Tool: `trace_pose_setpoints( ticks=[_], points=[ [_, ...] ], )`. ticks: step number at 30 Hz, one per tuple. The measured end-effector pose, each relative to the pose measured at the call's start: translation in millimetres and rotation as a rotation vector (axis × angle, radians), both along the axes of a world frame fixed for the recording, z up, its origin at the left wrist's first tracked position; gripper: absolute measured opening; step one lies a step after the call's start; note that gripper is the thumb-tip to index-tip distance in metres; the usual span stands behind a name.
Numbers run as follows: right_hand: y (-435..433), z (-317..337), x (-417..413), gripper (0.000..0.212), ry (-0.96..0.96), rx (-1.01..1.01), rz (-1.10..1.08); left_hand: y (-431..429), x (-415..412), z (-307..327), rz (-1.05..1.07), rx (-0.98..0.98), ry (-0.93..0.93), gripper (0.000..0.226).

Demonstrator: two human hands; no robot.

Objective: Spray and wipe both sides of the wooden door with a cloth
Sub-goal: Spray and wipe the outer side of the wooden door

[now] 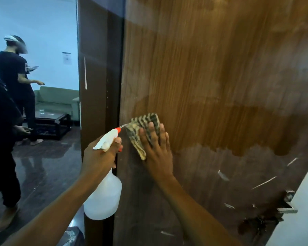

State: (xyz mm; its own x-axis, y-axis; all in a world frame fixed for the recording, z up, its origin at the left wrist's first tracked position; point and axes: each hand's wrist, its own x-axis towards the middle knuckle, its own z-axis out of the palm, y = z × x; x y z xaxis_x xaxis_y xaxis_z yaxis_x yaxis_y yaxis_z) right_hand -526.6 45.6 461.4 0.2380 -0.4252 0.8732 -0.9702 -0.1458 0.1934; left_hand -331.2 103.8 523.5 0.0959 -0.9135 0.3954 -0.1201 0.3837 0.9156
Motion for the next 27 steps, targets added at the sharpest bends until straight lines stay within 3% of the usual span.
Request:
trace_pose_setpoints(
  ticks=[2, 5, 7, 9, 11, 15, 19, 22, 24, 27],
  points=[
    [8, -2, -10, 0.073, -0.062, -0.017, -0.068, 2, 12, -3, -0.029, -0.001, 0.036, 0.011],
    [5, 41, 7, 0.075, -0.366, -0.085, -0.156, 2, 23, -5, -0.05, -0.005, 0.032, 0.013],
    [-4, 79, 37, 0.071, -0.45, -0.134, -0.135, 1, 29, -8, -0.06, 0.023, 0.029, 0.011],
    [-11, 100, 62, 0.069, -0.366, -0.13, -0.104, 3, 34, -10, -0.065, 0.031, 0.032, 0.027],
    [-18, 98, 78, 0.069, -0.207, -0.11, -0.073, 4, 40, -10, -0.061, 0.026, 0.033, 0.029],
    [-16, 24, 71, 0.071, 0.084, -0.032, -0.008, 6, 44, -14, -0.057, 0.031, 0.014, 0.023],
    [6, -33, 29, 0.074, -0.028, 0.017, -0.089, 2, 50, -18, -0.078, 0.057, 0.014, 0.016],
    [5, 12, 29, 0.075, -0.322, -0.03, -0.168, 1, 54, -19, -0.073, 0.056, -0.021, 0.029],
    [-3, 51, 50, 0.071, -0.457, -0.078, -0.167, 4, 54, -20, -0.071, 0.039, -0.046, 0.017],
    [-14, 50, 70, 0.072, -0.272, -0.052, -0.141, 10, 53, -24, -0.082, 0.015, -0.056, 0.007]
  ],
)
